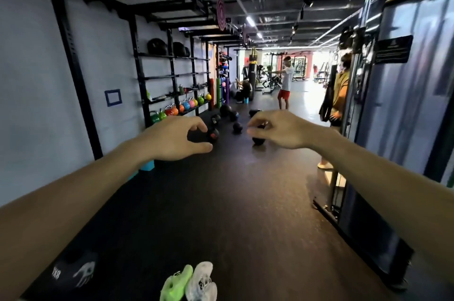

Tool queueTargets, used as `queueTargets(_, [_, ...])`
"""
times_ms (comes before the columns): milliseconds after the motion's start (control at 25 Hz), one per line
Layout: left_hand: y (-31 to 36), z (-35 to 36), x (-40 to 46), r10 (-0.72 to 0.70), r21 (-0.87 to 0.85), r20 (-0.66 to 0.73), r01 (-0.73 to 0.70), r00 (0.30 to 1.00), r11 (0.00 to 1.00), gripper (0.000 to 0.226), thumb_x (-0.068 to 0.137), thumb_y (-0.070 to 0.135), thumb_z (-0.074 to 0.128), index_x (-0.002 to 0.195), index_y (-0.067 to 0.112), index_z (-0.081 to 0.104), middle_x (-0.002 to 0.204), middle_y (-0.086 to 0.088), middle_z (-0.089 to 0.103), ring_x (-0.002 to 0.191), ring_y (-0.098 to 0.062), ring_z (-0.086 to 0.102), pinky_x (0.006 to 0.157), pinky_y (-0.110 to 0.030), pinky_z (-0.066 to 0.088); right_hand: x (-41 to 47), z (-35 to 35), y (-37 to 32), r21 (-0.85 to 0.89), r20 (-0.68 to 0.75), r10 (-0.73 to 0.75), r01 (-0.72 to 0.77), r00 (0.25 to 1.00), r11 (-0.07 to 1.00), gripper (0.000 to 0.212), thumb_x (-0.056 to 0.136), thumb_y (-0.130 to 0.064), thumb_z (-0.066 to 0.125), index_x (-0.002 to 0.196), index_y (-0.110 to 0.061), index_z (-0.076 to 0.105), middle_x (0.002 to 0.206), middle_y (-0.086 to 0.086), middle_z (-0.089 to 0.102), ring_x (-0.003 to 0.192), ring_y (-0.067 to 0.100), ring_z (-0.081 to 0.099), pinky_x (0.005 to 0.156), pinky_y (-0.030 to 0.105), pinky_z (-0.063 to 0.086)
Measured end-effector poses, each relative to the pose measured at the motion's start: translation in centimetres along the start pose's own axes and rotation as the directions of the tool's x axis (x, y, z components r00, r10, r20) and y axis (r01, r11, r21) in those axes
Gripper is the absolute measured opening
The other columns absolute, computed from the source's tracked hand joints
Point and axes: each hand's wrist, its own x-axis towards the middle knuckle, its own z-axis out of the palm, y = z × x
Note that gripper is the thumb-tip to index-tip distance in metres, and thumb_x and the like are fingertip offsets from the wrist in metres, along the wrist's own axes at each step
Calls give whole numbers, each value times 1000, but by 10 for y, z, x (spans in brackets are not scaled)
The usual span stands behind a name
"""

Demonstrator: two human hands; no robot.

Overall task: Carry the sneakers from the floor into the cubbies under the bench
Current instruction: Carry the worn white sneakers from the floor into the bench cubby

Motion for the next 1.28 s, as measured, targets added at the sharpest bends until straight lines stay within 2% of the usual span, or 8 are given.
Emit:
queueTargets(160, [-64, 20, 80, 11, -5, 34, -11, 999, 1000, 54, 79, 65, 60, 124, 37, 51, 128, 6, 56, 116, -14, 52, 96, -37, 45, 86, 29, 28, 4, -6, 13, -13, 1000, 1000, 30, 93, -41, 55, 113, -21, 62, 104, -6, 58, 93, 9, 51, 83, 24, 34])
queueTargets(320, [-128, 55, 155, 39, -33, 63, -37, 997, 999, 51, 77, 67, 60, 120, 40, 52, 130, 4, 55, 117, -15, 53, 95, -38, 47, 166, 72, 61, 9, 2, 65, -65, 998, 998, 33, 92, -42, 56, 115, -20, 63, 109, -4, 60, 98, 10, 53, 85, 23, 36])
queueTargets(440, [-174, 77, 215, 63, -49, 62, -60, 996, 997, 55, 80, 63, 60, 126, 34, 52, 131, 3, 55, 117, -15, 52, 93, -35, 46, 227, 102, 84, 2, -6, 85, -85, 996, 996, 33, 92, -40, 56, 116, -18, 63, 115, -2, 60, 102, 10, 51, 87, 23, 35])
queueTargets(760, [-301, 181, 359, 122, -133, 181, -99, 976, 986, 59, 80, 61, 61, 130, 33, 49, 135, 0, 53, 118, -18, 53, 97, -42, 46, 376, 217, 155, 19, -37, 212, -211, 977, 977, 27, 95, -32, 55, 110, -12, 63, 108, -2, 64, 89, 11, 56, 78, 20, 38])
queueTargets(960, [-350, 298, 409, 131, -155, 345, -81, 930, 985, 56, 82, 58, 61, 131, 35, 46, 133, 2, 50, 115, -15, 52, 92, -39, 45, 423, 339, 230, 30, 35, 297, -298, 954, 954, 25, 94, -30, 56, 107, -10, 65, 109, 6, 65, 96, 23, 59, 82, 34, 45])
queueTargets(1040, [-363, 347, 411, 125, -163, 385, -65, 914, 984, 54, 83, 56, 61, 131, 35, 45, 134, 3, 49, 118, -17, 50, 95, -40, 45, 424, 388, 251, 28, 77, 314, -317, 946, 948, 25, 94, -29, 56, 110, -12, 65, 111, 6, 64, 101, 24, 58, 82, 31, 43])
queueTargets(1120, [-380, 420, 415, 101, -155, 431, -37, 896, 987, 53, 83, 57, 60, 130, 38, 45, 133, 3, 49, 119, -17, 50, 95, -41, 45, 420, 455, 284, 54, 103, 320, -326, 942, 944, 28, 94, -32, 54, 115, -16, 63, 115, 3, 61, 104, 23, 57, 84, 29, 42])
queueTargets(1280, [-404, 585, 396, 74, -167, 528, 19, 846, 986, 51, 82, 58, 60, 127, 40, 46, 130, 5, 50, 116, -16, 51, 94, -41, 46, 383, 612, 346, 112, 160, 388, -408, 907, 906, 34, 95, -41, 49, 124, -25, 56, 124, -1, 56, 109, 22, 55, 90, 39, 46])
